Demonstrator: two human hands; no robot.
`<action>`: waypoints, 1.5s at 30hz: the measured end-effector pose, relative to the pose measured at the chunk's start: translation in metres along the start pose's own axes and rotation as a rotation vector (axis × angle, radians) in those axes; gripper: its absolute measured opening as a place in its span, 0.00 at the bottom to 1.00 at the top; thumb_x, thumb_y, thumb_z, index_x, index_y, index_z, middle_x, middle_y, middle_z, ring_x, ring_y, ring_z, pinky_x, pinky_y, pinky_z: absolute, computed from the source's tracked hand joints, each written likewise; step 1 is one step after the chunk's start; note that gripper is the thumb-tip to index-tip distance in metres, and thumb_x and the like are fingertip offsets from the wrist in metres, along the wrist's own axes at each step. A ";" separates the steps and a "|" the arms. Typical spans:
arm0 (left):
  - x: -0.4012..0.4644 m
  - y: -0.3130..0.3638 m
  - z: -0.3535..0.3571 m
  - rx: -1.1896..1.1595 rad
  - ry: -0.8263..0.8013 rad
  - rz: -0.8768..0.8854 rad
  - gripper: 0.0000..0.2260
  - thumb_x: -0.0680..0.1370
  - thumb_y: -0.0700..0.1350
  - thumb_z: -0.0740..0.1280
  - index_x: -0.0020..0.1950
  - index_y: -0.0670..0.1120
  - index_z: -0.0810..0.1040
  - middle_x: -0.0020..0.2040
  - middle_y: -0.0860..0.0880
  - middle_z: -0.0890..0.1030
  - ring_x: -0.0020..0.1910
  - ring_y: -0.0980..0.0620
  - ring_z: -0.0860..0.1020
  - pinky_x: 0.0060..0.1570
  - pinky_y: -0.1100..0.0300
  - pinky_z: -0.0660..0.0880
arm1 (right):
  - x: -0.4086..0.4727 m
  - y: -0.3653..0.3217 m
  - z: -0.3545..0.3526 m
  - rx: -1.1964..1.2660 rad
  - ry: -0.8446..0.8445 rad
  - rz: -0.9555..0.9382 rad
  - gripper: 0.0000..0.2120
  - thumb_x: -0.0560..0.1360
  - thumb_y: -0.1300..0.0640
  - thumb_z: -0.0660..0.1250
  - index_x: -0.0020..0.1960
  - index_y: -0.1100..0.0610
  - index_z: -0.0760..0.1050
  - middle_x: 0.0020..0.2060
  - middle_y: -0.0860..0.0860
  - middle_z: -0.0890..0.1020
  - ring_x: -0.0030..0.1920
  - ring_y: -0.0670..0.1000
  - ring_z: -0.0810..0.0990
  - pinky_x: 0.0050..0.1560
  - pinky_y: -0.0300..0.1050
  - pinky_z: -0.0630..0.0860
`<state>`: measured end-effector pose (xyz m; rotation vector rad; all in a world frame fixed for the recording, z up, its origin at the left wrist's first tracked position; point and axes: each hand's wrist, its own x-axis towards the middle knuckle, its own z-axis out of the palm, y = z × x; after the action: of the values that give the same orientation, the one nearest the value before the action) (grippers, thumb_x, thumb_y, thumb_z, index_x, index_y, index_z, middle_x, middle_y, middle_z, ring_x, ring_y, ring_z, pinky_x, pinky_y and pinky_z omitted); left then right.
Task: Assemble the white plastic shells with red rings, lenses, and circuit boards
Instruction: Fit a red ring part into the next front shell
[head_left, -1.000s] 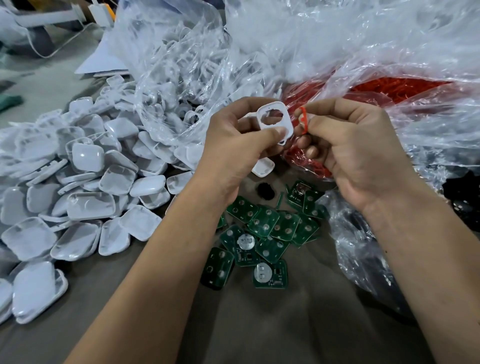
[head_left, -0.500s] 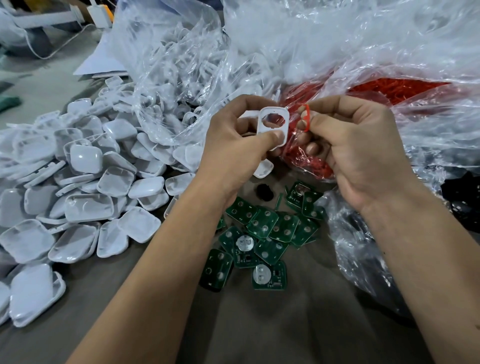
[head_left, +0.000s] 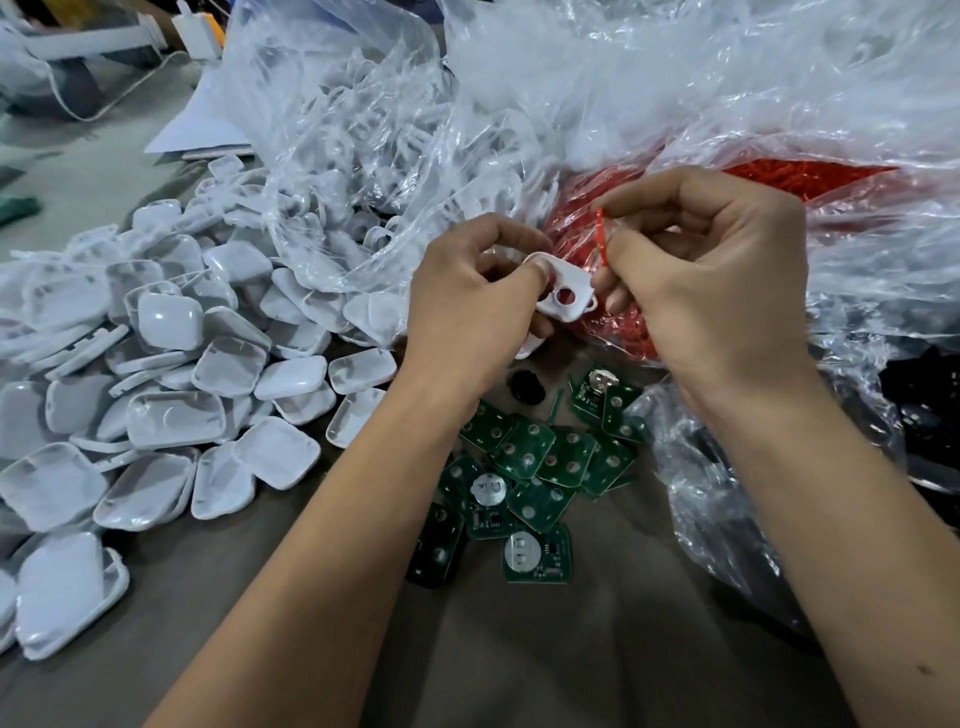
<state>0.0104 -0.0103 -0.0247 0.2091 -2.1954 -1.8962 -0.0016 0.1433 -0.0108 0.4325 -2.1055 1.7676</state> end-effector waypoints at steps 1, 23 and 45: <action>0.000 0.000 0.001 -0.033 -0.002 -0.028 0.06 0.78 0.36 0.69 0.45 0.45 0.83 0.35 0.50 0.84 0.27 0.52 0.80 0.27 0.63 0.72 | 0.000 0.000 0.001 -0.023 0.006 -0.025 0.05 0.75 0.65 0.72 0.47 0.56 0.85 0.35 0.49 0.85 0.32 0.51 0.86 0.32 0.45 0.80; -0.022 0.011 0.026 -0.564 -0.057 -0.227 0.15 0.82 0.30 0.58 0.54 0.41 0.83 0.50 0.36 0.84 0.49 0.39 0.83 0.56 0.40 0.80 | -0.003 -0.001 0.006 -0.483 0.052 -0.195 0.04 0.73 0.61 0.75 0.46 0.54 0.87 0.37 0.47 0.85 0.35 0.44 0.82 0.40 0.37 0.79; -0.012 0.010 0.013 -0.940 -0.192 -0.469 0.18 0.75 0.29 0.66 0.65 0.32 0.78 0.49 0.40 0.83 0.48 0.49 0.81 0.50 0.62 0.81 | 0.001 0.004 0.001 0.157 0.040 0.059 0.03 0.75 0.66 0.75 0.46 0.59 0.85 0.33 0.51 0.85 0.30 0.50 0.82 0.30 0.42 0.78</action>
<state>0.0185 0.0070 -0.0177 0.3903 -1.1595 -3.0691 -0.0042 0.1433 -0.0135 0.3769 -1.9794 1.9673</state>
